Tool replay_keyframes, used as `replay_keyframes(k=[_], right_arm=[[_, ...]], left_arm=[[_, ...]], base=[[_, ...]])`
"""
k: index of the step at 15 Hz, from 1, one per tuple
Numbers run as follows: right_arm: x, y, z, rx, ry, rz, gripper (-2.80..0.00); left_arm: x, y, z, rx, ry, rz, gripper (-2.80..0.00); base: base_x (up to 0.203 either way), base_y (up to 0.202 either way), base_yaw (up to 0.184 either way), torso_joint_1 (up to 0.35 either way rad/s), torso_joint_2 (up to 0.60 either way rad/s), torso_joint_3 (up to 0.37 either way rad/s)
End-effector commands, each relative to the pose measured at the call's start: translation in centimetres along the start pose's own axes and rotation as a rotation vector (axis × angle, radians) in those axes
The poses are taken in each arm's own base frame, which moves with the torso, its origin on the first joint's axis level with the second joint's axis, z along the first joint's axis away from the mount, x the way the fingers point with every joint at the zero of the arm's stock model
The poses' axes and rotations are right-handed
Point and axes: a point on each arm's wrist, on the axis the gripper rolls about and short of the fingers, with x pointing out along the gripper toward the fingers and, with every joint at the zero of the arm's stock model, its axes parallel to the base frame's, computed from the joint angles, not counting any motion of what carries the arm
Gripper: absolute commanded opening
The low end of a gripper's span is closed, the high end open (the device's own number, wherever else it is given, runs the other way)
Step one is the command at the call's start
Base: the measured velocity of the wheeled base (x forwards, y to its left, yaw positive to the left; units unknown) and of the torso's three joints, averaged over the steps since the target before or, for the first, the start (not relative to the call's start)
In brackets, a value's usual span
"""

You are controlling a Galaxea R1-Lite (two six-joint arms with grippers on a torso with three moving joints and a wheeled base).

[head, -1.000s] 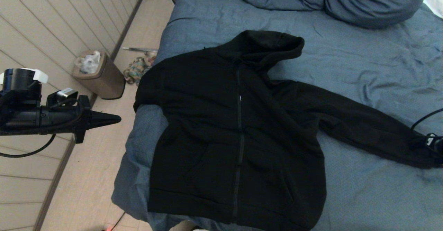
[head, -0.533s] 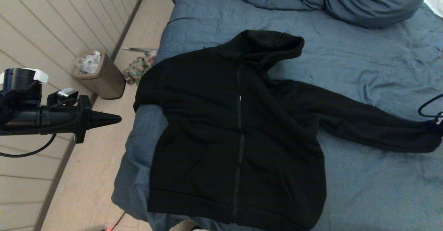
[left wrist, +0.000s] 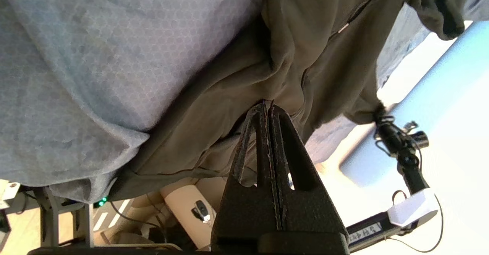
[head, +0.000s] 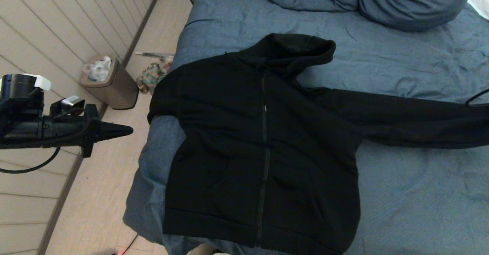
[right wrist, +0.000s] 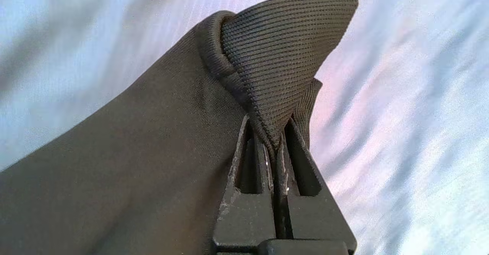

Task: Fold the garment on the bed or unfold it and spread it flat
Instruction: Fold the black sweatshirt

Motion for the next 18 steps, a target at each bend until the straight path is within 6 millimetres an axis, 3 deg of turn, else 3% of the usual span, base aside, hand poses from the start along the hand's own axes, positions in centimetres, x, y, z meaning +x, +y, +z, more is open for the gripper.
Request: replay_keyframes(k=[1, 5, 12, 13, 18], right_arm=[[-0.5, 0.2, 0.9, 0.006, -0.068, -0.025, -2.80], [-1.0, 0.1, 2.4, -0.047, -0.209, -0.105, -2.80], [1.8, -0.5, 0.3, -0.111, -0.164, -0.126, -2.80], [2.3, -0.7, -0.1, -0.120, -0.153, -0.131, 0.00], [0.5, -0.3, 1.3, -0.123, -0.163, -0.072, 0.00]], left_arm=[[-0.1, 0.0, 0.0, -0.003, 0.002, -0.004, -2.80], [-0.1, -0.1, 0.0, -0.001, 0.000, -0.005, -2.80], [0.1, 0.2, 0.0, -0.009, 0.006, 0.000, -2.80], [0.2, 0.3, 0.0, -0.008, 0.007, 0.000, -2.80], [-0.3, -0.3, -0.2, 0.006, -0.002, -0.007, -2.80]], base=[[0.000, 0.000, 0.000, 0.000, 0.00, 0.000], [0.000, 0.000, 0.000, 0.000, 0.00, 0.000], [0.000, 0.000, 0.000, 0.000, 0.00, 0.000], [0.000, 0.000, 0.000, 0.000, 0.00, 0.000], [0.000, 0.000, 0.000, 0.000, 0.00, 0.000]])
